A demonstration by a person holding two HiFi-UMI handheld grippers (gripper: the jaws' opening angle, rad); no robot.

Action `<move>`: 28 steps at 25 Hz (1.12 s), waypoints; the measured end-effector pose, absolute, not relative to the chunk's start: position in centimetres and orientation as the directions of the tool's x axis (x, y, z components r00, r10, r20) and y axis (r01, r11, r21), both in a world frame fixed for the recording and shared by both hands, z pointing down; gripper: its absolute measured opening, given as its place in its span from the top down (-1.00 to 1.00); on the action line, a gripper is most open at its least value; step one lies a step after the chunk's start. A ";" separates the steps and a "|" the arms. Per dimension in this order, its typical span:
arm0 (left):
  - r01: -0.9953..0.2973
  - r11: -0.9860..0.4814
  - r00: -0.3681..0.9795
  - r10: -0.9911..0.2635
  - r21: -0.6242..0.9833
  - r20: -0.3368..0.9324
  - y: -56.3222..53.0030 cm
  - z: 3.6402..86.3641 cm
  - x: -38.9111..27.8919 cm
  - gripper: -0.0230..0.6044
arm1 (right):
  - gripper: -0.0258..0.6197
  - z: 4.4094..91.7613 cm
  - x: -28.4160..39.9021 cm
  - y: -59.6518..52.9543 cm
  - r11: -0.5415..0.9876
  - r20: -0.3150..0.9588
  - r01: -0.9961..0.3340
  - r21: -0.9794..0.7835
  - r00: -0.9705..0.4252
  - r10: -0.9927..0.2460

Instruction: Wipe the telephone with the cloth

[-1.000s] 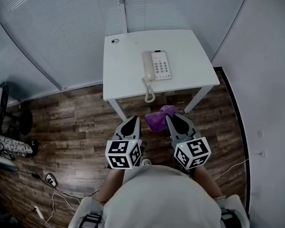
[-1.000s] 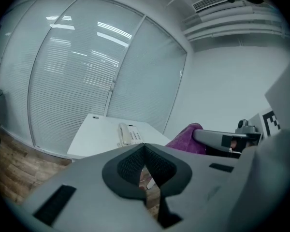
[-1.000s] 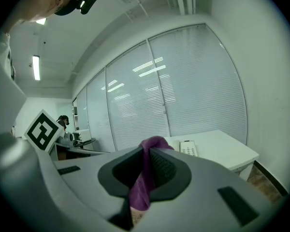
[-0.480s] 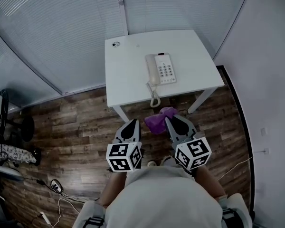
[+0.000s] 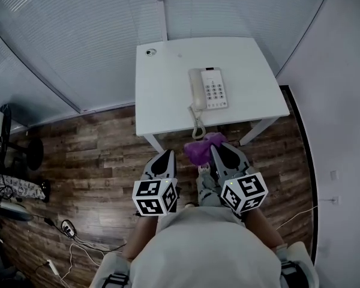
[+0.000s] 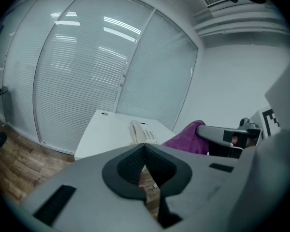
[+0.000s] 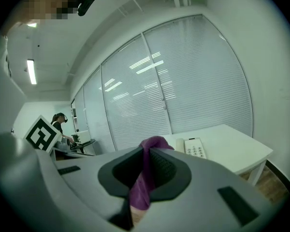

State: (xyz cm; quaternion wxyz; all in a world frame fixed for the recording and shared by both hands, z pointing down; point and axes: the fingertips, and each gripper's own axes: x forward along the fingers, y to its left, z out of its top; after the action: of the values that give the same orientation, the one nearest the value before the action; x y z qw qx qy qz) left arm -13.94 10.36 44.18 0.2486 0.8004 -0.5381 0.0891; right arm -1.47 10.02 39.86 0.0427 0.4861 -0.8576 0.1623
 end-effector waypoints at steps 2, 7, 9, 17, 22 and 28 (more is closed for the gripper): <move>-0.908 -0.292 0.399 -0.821 0.299 0.409 9.0 44.0 -13.8 0.90 | 0.78 39.8 -1.5 8.5 0.488 0.231 -0.839 -0.240 -0.538 -0.811; -0.912 -0.286 0.390 -0.825 0.292 0.408 5.2 43.0 -12.5 0.90 | 0.78 38.6 -1.0 4.5 0.525 0.227 -0.822 -0.220 -0.567 -0.792; -0.913 -0.288 0.389 -0.827 0.288 0.407 3.4 42.6 -11.9 0.90 | 0.78 37.9 -0.5 2.7 0.534 0.218 -0.821 -0.201 -0.569 -0.793; -0.924 -0.261 0.361 -0.837 0.278 0.412 -2.6 42.0 -9.8 0.90 | 0.78 37.4 2.0 -3.8 0.541 0.207 -0.813 -0.214 -0.579 -0.788; -0.933 -0.235 0.332 -0.852 0.272 0.405 -6.6 41.7 -8.8 0.90 | 0.78 37.4 2.8 -8.1 0.567 0.197 -0.798 -0.203 -0.600 -0.775; -0.937 -0.203 0.308 -0.862 0.283 0.402 -10.7 42.0 -8.4 0.90 | 0.78 37.8 3.3 -12.8 0.588 0.194 -0.785 -0.195 -0.619 -0.762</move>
State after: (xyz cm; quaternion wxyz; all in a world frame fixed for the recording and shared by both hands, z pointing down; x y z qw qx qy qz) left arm -8.44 -10.70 42.02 0.2424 0.7715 -0.5831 0.0777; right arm 3.29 -12.81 37.78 0.0446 0.4345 -0.8899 0.1316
